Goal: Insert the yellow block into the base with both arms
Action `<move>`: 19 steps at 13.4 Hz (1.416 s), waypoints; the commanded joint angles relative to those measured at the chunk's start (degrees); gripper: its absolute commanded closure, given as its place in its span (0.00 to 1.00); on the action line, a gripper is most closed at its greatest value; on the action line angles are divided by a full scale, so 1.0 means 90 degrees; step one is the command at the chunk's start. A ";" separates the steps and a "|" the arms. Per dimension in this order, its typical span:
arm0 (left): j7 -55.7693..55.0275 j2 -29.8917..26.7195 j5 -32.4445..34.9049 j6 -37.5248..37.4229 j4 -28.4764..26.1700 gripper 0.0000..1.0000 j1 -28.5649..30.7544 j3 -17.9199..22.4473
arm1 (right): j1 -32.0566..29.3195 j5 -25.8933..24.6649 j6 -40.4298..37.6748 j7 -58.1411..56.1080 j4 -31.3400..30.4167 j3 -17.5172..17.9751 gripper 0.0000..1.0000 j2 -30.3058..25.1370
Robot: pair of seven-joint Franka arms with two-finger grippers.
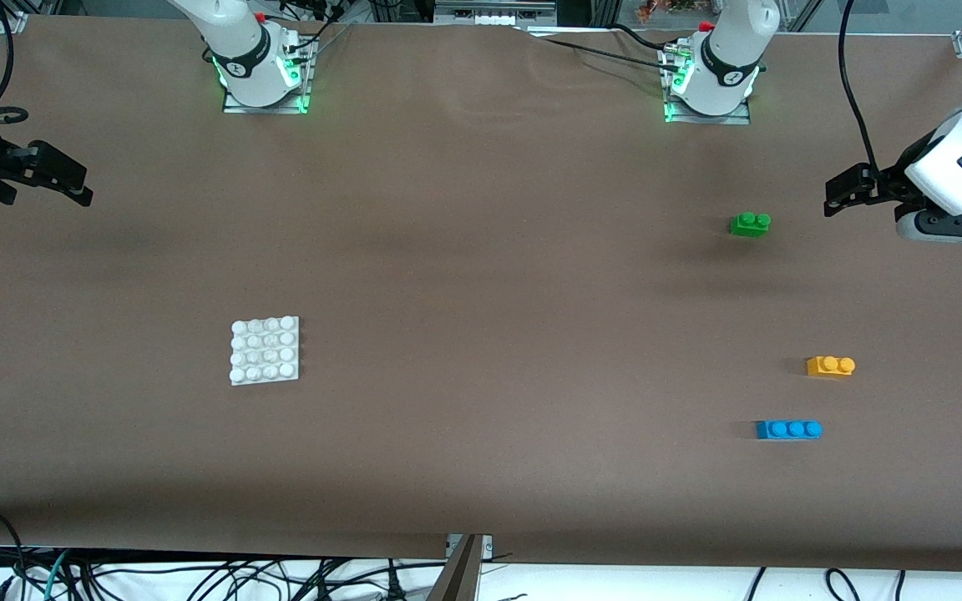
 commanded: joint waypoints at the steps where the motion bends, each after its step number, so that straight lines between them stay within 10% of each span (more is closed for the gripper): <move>1: 0.0051 0.0048 -0.0056 -0.0141 0.0139 0.00 -0.0014 0.0012 | -0.0013 -0.0069 -0.0062 0.0014 0.0115 0.0010 0.00 -0.0011; 19: 0.0061 0.0048 -0.0056 -0.0141 0.0139 0.00 -0.0024 0.0002 | 0.0026 -0.0011 -0.0218 -0.0386 0.0057 -0.0048 0.00 0.0028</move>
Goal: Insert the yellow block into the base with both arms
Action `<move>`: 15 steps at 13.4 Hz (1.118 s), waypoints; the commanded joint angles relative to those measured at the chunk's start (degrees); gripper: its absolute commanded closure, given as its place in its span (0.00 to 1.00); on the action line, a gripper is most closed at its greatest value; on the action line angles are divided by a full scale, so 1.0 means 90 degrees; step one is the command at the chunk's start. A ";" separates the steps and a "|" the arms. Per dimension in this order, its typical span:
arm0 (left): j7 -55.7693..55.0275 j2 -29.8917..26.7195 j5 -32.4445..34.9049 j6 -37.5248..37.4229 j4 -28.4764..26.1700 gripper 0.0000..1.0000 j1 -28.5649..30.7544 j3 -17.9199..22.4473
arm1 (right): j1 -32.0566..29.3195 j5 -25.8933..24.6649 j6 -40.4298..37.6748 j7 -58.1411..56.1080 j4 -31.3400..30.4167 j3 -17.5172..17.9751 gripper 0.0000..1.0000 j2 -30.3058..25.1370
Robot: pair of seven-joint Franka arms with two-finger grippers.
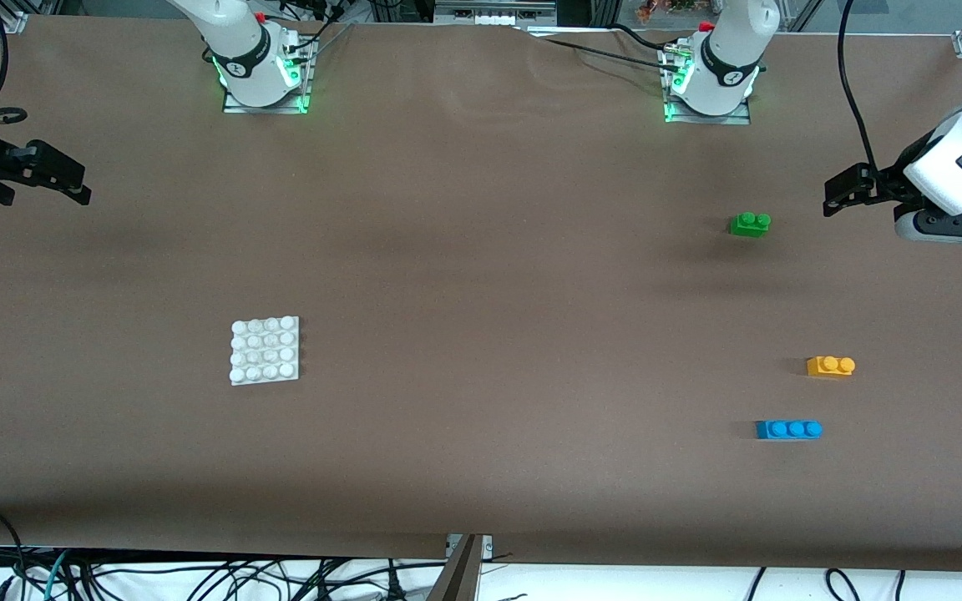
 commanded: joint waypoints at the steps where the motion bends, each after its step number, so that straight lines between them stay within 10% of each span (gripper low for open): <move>1: 0.0051 0.0048 -0.0056 -0.0141 0.0139 0.00 -0.0017 0.0007 | 0.0026 -0.0007 -0.0144 -0.0117 0.0043 0.0045 0.00 0.0002; 15: 0.0061 0.0048 -0.0056 -0.0151 0.0139 0.00 -0.0007 0.0027 | 0.0094 -0.0075 -0.0154 -0.0020 -0.0162 0.0084 0.00 0.0021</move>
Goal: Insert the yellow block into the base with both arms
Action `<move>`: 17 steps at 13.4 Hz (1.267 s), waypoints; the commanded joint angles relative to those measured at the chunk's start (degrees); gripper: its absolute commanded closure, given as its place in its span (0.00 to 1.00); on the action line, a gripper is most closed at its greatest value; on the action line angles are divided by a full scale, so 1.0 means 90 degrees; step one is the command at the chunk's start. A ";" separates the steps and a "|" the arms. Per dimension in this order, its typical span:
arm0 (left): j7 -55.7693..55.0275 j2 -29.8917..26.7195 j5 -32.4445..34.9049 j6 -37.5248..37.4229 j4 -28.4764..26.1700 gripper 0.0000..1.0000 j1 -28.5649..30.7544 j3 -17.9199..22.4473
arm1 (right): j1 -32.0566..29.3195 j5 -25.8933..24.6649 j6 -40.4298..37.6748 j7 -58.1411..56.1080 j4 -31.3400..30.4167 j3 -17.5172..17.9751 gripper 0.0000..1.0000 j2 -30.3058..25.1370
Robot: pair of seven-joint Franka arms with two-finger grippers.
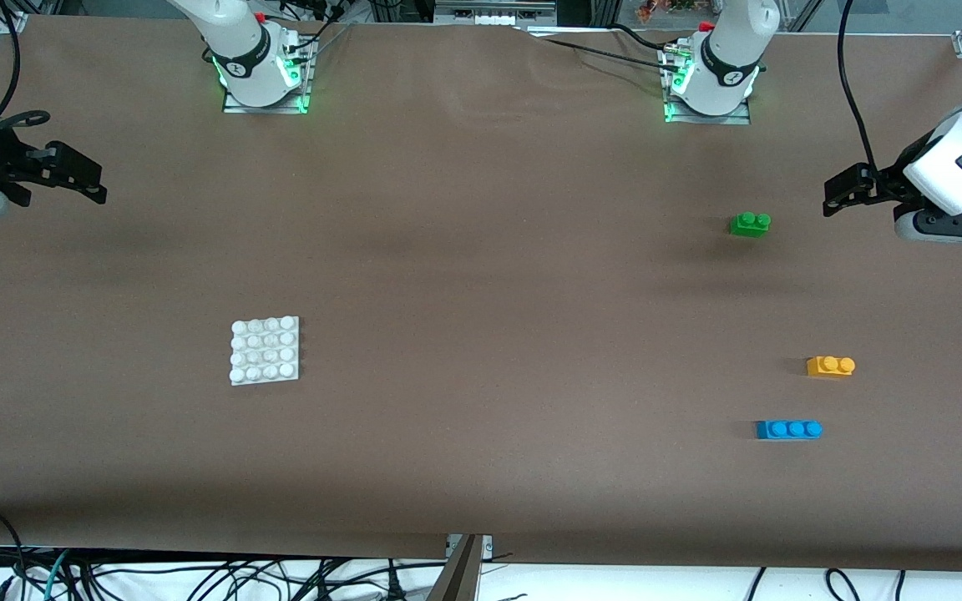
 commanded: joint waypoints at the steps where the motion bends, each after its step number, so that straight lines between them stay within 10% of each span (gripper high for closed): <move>1: 0.0061 0.0048 -0.0056 -0.0160 0.0139 0.00 -0.0005 0.0027 | 0.0017 -0.0075 -0.0051 -0.0001 -0.0132 0.0004 0.00 -0.0033; 17: 0.0051 0.0048 -0.0056 -0.0160 0.0139 0.00 -0.0005 0.0027 | 0.0046 -0.0046 -0.0041 -0.0031 -0.0073 0.0014 0.00 0.0123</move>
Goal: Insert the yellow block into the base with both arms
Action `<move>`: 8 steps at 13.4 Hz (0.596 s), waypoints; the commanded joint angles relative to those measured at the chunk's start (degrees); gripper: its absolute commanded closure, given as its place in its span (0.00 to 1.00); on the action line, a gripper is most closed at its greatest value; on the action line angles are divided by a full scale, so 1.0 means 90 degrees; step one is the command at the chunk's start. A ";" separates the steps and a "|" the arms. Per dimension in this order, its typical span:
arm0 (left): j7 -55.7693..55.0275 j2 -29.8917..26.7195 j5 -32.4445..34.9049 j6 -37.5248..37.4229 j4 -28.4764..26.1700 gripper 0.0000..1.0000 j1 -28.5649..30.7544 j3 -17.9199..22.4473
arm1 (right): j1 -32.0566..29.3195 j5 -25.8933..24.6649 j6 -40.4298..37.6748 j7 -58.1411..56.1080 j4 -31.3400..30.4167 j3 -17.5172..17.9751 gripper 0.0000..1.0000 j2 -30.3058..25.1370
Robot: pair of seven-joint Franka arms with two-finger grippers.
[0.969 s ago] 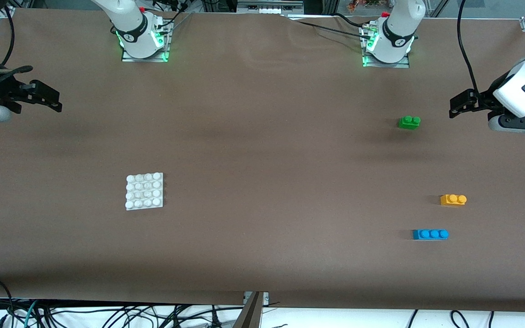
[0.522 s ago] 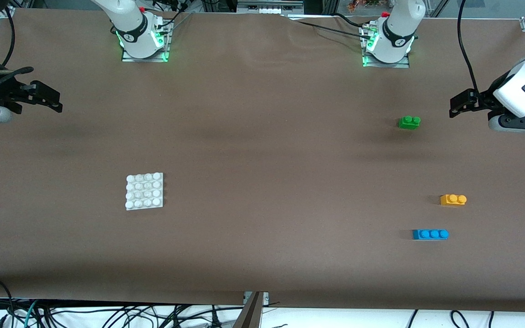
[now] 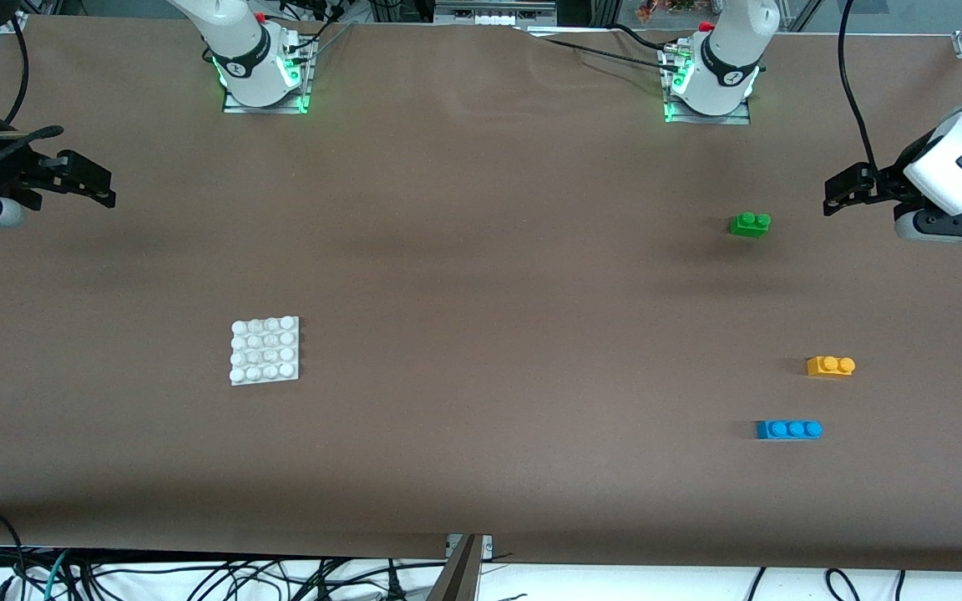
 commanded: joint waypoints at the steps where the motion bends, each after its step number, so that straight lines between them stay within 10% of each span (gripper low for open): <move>1: 0.0051 0.0048 -0.0056 -0.0126 0.0139 0.00 -0.0005 0.0009 | 0.0064 -0.0055 0.0074 0.0008 -0.0048 0.0053 0.00 0.0001; 8: 0.0051 0.0048 -0.0056 -0.0126 0.0139 0.00 -0.0005 0.0009 | 0.0035 -0.0065 0.0376 -0.0089 -0.0457 0.0102 0.00 -0.0174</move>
